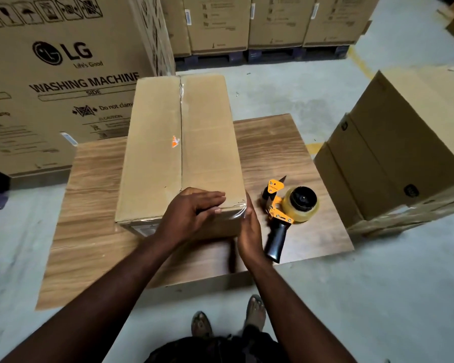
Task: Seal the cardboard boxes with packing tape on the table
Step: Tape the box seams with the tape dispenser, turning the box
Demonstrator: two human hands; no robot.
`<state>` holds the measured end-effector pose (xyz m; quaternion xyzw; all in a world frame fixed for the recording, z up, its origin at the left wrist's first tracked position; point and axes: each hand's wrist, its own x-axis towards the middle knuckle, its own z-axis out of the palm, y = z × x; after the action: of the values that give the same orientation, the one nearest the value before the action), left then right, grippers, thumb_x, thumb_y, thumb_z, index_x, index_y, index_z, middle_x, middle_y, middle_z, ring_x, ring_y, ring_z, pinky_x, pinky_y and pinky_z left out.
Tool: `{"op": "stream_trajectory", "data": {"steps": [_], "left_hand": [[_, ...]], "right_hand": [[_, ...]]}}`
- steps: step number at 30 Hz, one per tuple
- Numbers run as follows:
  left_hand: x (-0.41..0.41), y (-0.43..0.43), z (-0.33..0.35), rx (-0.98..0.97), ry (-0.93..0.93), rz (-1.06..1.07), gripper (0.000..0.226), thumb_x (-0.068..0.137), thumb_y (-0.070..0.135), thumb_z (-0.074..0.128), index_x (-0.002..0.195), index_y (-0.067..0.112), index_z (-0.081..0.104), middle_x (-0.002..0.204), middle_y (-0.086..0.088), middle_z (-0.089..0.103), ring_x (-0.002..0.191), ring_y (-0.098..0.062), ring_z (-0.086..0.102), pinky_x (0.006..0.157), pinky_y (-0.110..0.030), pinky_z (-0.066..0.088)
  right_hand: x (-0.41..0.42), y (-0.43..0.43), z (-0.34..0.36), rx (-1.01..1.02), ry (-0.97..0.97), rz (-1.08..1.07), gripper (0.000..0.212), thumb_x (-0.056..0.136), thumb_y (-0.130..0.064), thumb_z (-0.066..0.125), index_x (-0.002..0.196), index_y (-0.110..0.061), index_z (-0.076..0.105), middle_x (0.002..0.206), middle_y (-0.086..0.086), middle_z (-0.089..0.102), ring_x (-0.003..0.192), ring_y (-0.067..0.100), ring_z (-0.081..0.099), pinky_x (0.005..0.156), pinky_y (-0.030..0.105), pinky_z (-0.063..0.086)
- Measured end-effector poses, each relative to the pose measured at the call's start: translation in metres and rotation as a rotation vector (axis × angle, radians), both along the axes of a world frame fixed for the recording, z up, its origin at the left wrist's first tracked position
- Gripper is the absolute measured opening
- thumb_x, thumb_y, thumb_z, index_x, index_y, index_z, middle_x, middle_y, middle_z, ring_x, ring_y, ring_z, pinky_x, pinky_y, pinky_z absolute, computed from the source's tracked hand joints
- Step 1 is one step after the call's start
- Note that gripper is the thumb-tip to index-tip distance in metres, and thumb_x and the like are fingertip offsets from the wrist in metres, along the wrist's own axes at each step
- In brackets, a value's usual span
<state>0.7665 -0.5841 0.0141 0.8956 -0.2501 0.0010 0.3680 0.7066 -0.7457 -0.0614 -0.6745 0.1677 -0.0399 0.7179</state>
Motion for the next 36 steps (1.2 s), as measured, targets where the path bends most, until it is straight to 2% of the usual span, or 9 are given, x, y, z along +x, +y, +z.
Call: {"op": "stream_trajectory", "data": {"steps": [3,6,12,15,19,23,29,33,36], "left_hand": [[0.001,0.001,-0.002,0.004,-0.018,-0.025,0.031,0.088,0.035,0.069,0.118,0.028,0.076,0.125,0.021,0.066,0.109,-0.002,0.059,0.096,-0.008,0.034],[0.000,0.002,-0.004,-0.005,-0.039,-0.044,0.034,0.088,0.039,0.069,0.119,0.027,0.075,0.127,0.019,0.065,0.110,0.000,0.056,0.098,-0.007,0.032],[0.000,0.003,-0.011,0.040,-0.099,-0.064,0.039,0.090,0.048,0.063,0.125,0.032,0.071,0.132,0.024,0.061,0.110,-0.006,0.057,0.099,-0.026,0.043],[-0.002,0.006,-0.014,0.096,-0.171,-0.083,0.039,0.091,0.045,0.063,0.129,0.033,0.068,0.136,0.024,0.058,0.111,-0.007,0.056,0.096,-0.029,0.043],[-0.004,0.006,-0.016,0.115,-0.218,-0.092,0.041,0.091,0.039,0.067,0.131,0.030,0.067,0.138,0.020,0.059,0.113,-0.009,0.055,0.096,-0.026,0.037],[-0.004,0.006,-0.016,0.117,-0.214,-0.088,0.041,0.090,0.037,0.069,0.130,0.030,0.067,0.138,0.020,0.059,0.113,-0.010,0.055,0.096,-0.027,0.037],[-0.005,0.006,-0.014,0.125,-0.181,-0.101,0.048,0.087,0.027,0.076,0.133,0.030,0.064,0.140,0.019,0.057,0.114,-0.012,0.054,0.096,-0.037,0.043],[-0.004,0.008,-0.008,0.170,-0.154,-0.131,0.054,0.084,0.024,0.076,0.135,0.028,0.062,0.144,0.013,0.056,0.120,-0.018,0.052,0.098,-0.041,0.043],[-0.006,0.018,0.000,0.179,-0.174,-0.106,0.041,0.089,0.045,0.061,0.126,0.027,0.068,0.136,0.009,0.061,0.119,-0.019,0.053,0.097,-0.037,0.041]], "right_hand": [[0.000,0.007,-0.006,-0.040,-0.061,-0.061,0.069,0.095,-0.076,0.030,0.150,-0.036,0.039,0.150,-0.022,0.047,0.142,0.002,0.041,0.116,0.025,0.033],[-0.001,0.011,-0.003,-0.114,-0.076,-0.084,0.072,0.096,-0.075,0.027,0.152,-0.029,0.035,0.151,-0.021,0.043,0.141,-0.006,0.038,0.112,0.015,0.031],[-0.005,0.002,-0.011,-0.392,-0.077,0.025,0.051,0.107,-0.022,0.039,0.156,-0.013,0.029,0.158,0.001,0.040,0.136,-0.019,0.033,0.106,0.006,0.029],[-0.009,-0.014,-0.003,-0.364,-0.082,0.101,0.056,0.101,-0.027,0.045,0.156,-0.018,0.035,0.155,-0.002,0.046,0.141,0.006,0.043,0.112,0.025,0.038],[-0.015,-0.035,0.030,-0.246,-0.182,0.016,0.046,0.101,-0.020,0.046,0.147,-0.022,0.048,0.151,-0.005,0.051,0.142,0.010,0.044,0.117,0.030,0.035],[0.000,-0.040,0.047,-0.612,-0.379,0.206,0.040,0.102,-0.004,0.050,0.142,-0.006,0.056,0.153,0.003,0.049,0.145,0.007,0.039,0.120,0.027,0.030],[0.009,-0.057,0.022,-1.039,-0.578,0.327,0.068,0.083,0.025,0.053,0.146,-0.002,0.049,0.158,0.009,0.041,0.149,0.027,0.034,0.119,0.041,0.034],[0.008,-0.054,0.028,-1.107,-0.568,0.354,0.057,0.088,0.007,0.063,0.144,-0.001,0.050,0.156,0.013,0.043,0.148,0.035,0.034,0.117,0.049,0.035],[0.009,-0.042,0.042,-1.090,-0.671,0.293,0.031,0.094,-0.014,0.068,0.123,-0.002,0.068,0.133,0.012,0.064,0.125,0.035,0.055,0.105,0.047,0.045]]}}
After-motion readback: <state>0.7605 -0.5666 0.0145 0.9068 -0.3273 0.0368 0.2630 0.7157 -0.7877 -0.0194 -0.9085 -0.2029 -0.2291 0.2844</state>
